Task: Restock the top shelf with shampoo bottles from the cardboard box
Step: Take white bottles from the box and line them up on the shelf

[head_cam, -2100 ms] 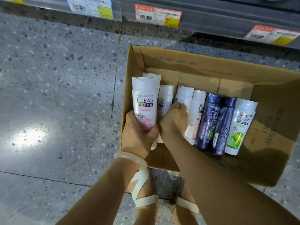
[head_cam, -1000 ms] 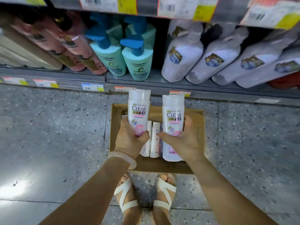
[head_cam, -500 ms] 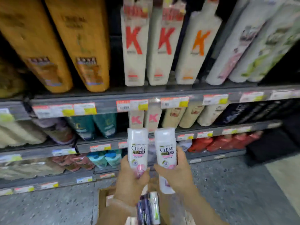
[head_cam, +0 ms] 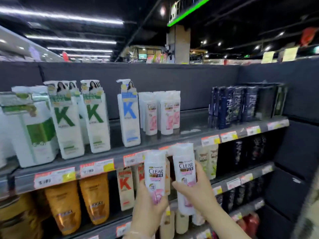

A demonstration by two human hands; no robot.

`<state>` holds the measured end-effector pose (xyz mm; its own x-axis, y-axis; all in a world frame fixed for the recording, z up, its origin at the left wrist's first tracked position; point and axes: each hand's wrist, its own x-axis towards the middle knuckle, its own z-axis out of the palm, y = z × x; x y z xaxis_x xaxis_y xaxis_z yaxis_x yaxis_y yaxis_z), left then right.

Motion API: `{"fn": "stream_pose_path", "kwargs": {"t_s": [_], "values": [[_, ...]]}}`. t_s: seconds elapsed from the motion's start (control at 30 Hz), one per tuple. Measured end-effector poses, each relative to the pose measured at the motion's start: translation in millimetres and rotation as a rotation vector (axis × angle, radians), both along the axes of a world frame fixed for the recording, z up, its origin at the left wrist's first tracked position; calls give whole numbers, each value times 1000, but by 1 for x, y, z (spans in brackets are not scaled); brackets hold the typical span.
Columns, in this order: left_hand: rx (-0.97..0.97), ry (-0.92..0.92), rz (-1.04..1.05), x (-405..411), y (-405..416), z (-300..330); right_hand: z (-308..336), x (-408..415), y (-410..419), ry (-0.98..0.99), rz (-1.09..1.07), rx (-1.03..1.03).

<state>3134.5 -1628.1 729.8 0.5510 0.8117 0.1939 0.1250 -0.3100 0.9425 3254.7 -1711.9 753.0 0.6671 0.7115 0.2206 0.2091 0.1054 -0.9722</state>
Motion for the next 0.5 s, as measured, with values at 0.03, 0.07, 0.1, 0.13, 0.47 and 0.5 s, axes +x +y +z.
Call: {"fn": "stream_pose_path", "kwargs": {"t_s": [0.03, 0.07, 0.1, 0.13, 0.47, 0.5], "values": [[35, -18, 1, 6, 0, 8, 14, 7, -1, -22, -11, 25], [62, -32, 17, 12, 0, 18, 27, 15, -2, -40, -16, 52], [86, -43, 20, 19, -2, 28, 39, 24, -2, -56, -16, 71], [97, -47, 24, 27, -2, 38, 51, 33, -1, -71, -18, 96], [167, -146, 244, 133, 16, 93, 114, 164, 52, -171, 60, 209], [170, -147, 273, 142, 18, 94, 118, 175, 63, -170, 78, 208]]}}
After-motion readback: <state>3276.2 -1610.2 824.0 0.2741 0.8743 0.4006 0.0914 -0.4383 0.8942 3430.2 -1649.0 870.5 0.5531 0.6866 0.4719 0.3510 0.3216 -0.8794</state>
